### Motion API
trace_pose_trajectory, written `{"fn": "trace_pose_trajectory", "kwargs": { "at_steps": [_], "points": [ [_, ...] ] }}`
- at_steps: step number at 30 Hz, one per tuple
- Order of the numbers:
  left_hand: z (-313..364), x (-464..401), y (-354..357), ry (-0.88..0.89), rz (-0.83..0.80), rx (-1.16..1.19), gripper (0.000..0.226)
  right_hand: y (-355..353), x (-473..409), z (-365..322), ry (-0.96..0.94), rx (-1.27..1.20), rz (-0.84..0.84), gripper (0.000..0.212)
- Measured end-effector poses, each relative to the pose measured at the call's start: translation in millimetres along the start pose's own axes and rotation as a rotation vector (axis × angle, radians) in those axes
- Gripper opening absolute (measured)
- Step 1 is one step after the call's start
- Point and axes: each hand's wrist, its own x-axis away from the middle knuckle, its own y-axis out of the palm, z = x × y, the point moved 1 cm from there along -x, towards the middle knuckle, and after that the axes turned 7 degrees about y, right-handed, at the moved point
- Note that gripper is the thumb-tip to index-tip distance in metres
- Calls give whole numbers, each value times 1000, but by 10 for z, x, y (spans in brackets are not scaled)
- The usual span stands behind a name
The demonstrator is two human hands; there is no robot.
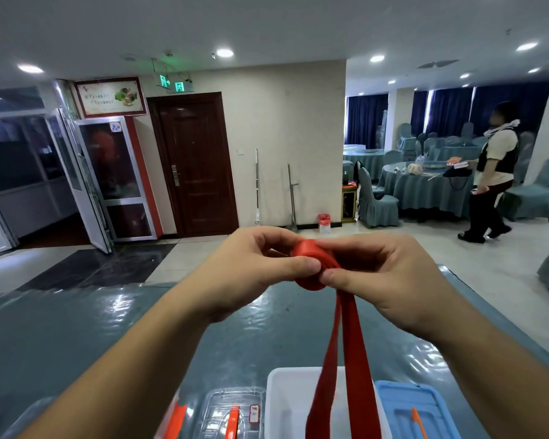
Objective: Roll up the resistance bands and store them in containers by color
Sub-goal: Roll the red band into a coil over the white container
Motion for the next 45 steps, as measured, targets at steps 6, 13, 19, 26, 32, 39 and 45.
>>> {"fn": "trace_pose_trajectory", "kwargs": {
  "at_steps": [6,13,19,26,32,39,45],
  "points": [
    [-39,48,27,-19,101,185,44,65,35,34,-17,-135,80,40],
    [-36,68,49,-97,20,154,45,12,21,25,7,-61,-14,38],
    [-59,46,131,-32,113,360,41,79,23,67,-9,-207,93,51],
    [-45,9,-16,-31,-41,-46,43,-1,40,35,27,-58,-41,47],
    [-80,7,10,-31,73,174,46,62,54,57,-39,-196,129,39],
    [-108,74,130,-91,36,278,44,21,70,-5,-28,-130,92,36],
    [-91,49,111,-71,49,216,42,82,66,60,68,-152,140,44]
  ]
}}
